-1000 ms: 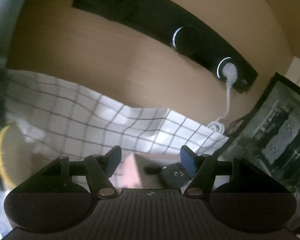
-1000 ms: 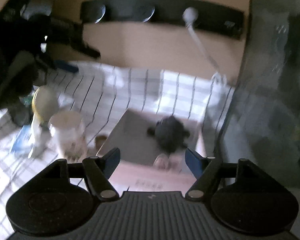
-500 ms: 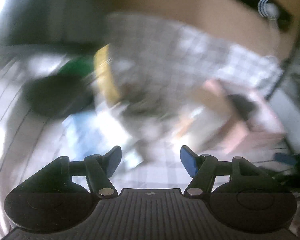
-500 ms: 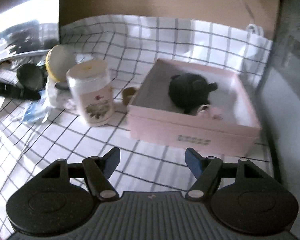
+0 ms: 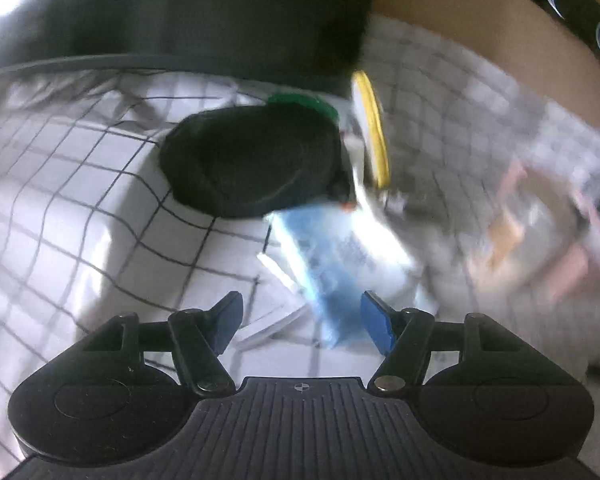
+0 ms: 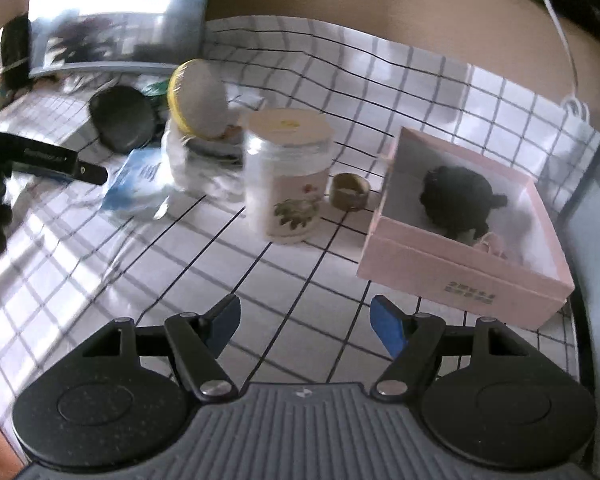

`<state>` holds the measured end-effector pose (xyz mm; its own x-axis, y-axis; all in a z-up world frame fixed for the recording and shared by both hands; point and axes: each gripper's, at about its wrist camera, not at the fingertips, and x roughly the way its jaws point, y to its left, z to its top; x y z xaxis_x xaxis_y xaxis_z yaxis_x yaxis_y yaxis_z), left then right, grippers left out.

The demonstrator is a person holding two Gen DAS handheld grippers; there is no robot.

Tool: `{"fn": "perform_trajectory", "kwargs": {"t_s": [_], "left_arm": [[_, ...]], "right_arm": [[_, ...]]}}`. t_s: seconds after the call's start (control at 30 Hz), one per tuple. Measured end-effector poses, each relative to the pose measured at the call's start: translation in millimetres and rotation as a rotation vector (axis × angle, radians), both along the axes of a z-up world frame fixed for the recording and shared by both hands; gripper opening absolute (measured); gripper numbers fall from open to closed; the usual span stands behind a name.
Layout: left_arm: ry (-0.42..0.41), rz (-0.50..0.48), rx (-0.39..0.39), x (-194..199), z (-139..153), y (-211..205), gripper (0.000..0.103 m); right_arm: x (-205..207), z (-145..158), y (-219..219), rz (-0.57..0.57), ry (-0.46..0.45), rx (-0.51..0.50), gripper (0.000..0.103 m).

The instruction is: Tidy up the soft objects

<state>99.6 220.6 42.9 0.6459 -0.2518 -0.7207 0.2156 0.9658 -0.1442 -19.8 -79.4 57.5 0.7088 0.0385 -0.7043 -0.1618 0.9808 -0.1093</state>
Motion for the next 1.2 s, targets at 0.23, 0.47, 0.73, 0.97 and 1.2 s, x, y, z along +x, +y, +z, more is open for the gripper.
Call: {"fn": "perform_trajectory", "kwargs": {"t_s": [0.23, 0.47, 0.73, 0.97, 1.2], "left_arm": [[-0.011, -0.190, 0.139, 10, -10, 6, 0.070], [-0.006, -0.265, 0.179, 28, -12, -4, 0.070], [0.006, -0.297, 0.195, 28, -16, -5, 0.027], [0.055, -0.254, 0.156, 36, -15, -8, 0.028], [0.038, -0.187, 0.187, 31, -15, -19, 0.026]], "right_arm": [[-1, 0, 19, 0.028, 0.001, -0.026, 0.072], [-3, 8, 50, 0.118, -0.047, -0.068, 0.072], [-3, 2, 53, 0.105, -0.039, -0.078, 0.072], [4, -2, 57, 0.108, -0.008, -0.070, 0.072], [4, 4, 59, 0.122, -0.047, -0.070, 0.072]]}}
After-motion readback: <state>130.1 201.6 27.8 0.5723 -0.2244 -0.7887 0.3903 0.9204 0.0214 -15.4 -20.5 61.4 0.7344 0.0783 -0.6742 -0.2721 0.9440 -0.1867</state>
